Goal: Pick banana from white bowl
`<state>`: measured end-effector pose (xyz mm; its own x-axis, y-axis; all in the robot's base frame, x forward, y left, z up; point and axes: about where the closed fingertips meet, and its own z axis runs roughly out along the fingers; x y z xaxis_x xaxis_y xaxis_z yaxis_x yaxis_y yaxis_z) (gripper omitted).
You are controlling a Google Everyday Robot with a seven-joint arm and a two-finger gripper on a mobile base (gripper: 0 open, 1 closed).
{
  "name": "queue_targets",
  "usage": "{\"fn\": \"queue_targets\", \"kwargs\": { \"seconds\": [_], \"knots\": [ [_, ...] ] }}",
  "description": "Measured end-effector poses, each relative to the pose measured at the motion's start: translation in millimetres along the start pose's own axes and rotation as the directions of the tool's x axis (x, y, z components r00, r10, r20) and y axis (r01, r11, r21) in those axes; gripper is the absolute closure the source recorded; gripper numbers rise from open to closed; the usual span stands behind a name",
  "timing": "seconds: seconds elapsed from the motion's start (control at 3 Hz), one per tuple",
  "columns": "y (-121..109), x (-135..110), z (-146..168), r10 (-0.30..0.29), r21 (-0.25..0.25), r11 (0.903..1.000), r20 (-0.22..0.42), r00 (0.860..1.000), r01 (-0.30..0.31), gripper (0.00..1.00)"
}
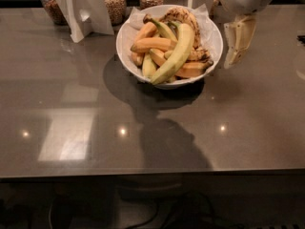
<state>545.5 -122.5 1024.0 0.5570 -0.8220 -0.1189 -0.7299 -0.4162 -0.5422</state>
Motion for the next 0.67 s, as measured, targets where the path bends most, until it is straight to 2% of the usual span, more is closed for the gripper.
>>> {"fn": "queue_targets", "kwargs": {
  "seconds": [0.33,0.67],
  "knots": [
    [-14,3,2,-0.075,0.015,0.9970,-0.036,0.997,0.076,0.00],
    [-31,8,5,-0.176,0.016,0.9839,-0.069,0.982,0.178,0.00]
  ]
}}
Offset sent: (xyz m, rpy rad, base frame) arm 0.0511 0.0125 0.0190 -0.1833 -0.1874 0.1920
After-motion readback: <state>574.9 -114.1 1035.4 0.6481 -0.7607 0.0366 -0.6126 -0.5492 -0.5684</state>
